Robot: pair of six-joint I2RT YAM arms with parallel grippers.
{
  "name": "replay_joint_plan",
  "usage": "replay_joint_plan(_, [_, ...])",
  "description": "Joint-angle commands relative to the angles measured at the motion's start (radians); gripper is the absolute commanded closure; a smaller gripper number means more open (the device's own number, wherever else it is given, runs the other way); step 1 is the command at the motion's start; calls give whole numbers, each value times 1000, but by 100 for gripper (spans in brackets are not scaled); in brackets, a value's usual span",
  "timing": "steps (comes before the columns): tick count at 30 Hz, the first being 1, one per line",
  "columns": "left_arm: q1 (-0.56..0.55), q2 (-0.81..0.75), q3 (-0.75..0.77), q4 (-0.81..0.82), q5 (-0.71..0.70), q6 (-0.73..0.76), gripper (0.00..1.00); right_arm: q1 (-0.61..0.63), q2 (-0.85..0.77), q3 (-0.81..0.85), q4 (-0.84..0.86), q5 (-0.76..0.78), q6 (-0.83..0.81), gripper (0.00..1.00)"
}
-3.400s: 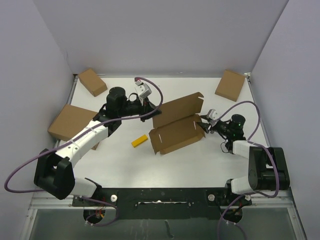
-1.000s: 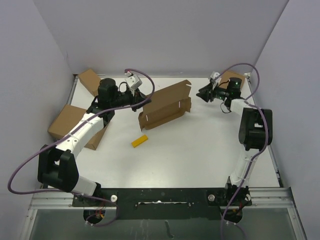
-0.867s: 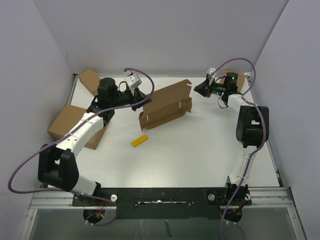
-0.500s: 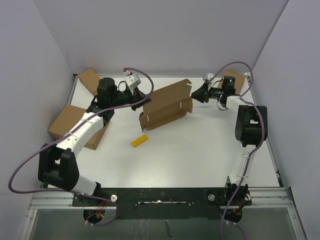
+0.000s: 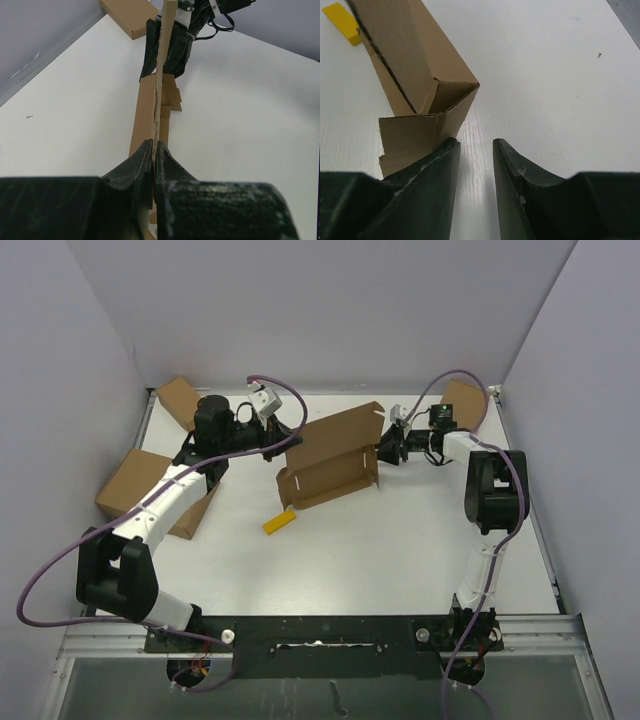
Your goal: Fold the paper box
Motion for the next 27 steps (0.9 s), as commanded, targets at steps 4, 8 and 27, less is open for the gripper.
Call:
replay_joint_plan(4, [2,10,6,50,28,-1,100,10,-67,45,-147,-61,-147,63])
replay_joint_plan(8, [2,2,-1,49,27,3,100,8,-65,84,-301,-62,-256,62])
replay_joint_plan(27, [-22,-58,-17,78,43,-3,100,-101,-188,27,-436,13,-139,59])
